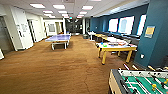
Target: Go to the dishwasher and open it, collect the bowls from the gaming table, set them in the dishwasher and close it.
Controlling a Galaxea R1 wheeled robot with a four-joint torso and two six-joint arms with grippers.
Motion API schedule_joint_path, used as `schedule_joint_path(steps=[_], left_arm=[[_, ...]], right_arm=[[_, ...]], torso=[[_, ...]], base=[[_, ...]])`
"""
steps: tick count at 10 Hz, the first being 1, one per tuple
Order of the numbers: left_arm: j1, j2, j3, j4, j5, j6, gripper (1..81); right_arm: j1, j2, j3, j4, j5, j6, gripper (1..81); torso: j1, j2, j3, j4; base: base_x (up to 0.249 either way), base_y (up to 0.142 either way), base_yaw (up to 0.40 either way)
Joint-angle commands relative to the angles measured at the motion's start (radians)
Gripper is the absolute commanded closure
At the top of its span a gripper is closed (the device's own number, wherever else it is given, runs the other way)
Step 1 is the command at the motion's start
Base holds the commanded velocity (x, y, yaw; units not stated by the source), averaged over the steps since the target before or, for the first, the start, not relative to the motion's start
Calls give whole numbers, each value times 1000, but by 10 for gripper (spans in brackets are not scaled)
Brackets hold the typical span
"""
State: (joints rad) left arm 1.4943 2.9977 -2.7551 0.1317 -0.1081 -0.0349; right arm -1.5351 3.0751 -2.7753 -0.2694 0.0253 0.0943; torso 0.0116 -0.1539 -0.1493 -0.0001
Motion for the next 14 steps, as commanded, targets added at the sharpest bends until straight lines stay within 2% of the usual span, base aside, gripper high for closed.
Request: schedule_joint_path(steps=[1, 5, 14], left_arm=[[-51, -6, -3, -1, 42, -3, 10], [-51, -6, -3, -3, 42, -3, 10], [-51, -6, -3, -3, 42, -3, 10]], right_arm=[[52, 1, 2, -1, -48, -1, 10], [52, 3, 2, -1, -50, -1, 10], [51, 3, 2, -1, -48, -1, 10]], torso=[[0, 0, 0, 0], [0, 0, 0, 0], [-1, 0, 0, 0]], base=[[121, 0, 0], [115, 0, 0], [112, 60, 0]])
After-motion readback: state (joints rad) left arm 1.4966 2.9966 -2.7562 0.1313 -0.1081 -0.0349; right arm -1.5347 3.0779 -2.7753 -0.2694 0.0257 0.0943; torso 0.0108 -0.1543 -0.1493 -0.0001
